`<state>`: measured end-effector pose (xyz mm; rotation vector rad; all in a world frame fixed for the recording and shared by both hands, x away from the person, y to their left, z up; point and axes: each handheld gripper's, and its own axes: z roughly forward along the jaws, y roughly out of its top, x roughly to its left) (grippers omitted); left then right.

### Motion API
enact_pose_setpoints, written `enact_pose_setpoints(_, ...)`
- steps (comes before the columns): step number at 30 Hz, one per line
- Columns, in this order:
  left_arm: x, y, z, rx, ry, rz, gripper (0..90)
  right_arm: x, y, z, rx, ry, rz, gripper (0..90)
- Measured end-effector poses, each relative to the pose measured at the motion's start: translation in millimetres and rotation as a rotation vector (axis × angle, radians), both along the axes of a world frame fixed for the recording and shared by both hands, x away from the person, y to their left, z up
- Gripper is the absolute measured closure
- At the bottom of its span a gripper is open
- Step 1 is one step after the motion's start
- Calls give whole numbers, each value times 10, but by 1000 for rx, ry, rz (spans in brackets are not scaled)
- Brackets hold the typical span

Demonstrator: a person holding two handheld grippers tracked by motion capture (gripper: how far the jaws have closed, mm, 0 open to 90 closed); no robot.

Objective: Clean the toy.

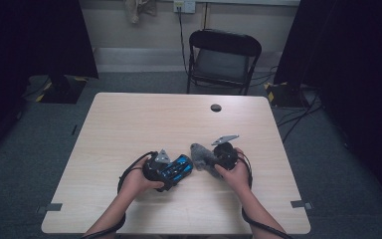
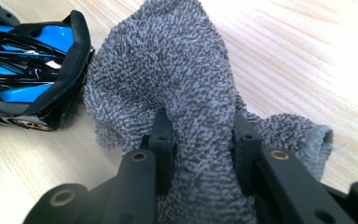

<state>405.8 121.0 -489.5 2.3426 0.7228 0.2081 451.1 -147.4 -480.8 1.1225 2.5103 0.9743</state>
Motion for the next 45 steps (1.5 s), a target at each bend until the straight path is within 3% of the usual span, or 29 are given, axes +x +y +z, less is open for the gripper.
enact_pose_setpoints(7, 16, -32, -36, -14, -34, -10, 158, -6, -4, -7, 6, -1, -3, 686)
enact_pose_setpoints(11, 10, -39, -118, -93, -85, -39, 150, -10, -3, -9, 6, -2, -4, 685)
enact_pose_setpoints(13, 10, -39, -119, -95, -86, -36, 153, -10, -4, -9, 7, -2, -3, 685)
enact_pose_setpoints(24, 13, -61, -122, -88, -80, -51, 118, -13, -5, -13, 8, -3, -6, 683)
enact_pose_setpoints(27, 10, -106, -106, -58, -63, -52, 55, -12, -7, -14, 9, -3, -6, 682)
enact_pose_setpoints(31, 29, -120, -36, -29, -36, -24, 191, -7, -12, -16, 14, -1, -5, 682)
enact_pose_setpoints(37, 22, -148, -54, -44, -53, 6, 203, -9, -12, -20, 14, -4, -5, 681)
enact_pose_setpoints(39, 22, -152, -35, -34, -49, 36, 251, -11, -12, -21, 13, -5, -6, 681)
enact_pose_setpoints(45, 23, -185, -9, -10, -33, 53, 257, -14, -13, -24, 16, -6, -7, 681)
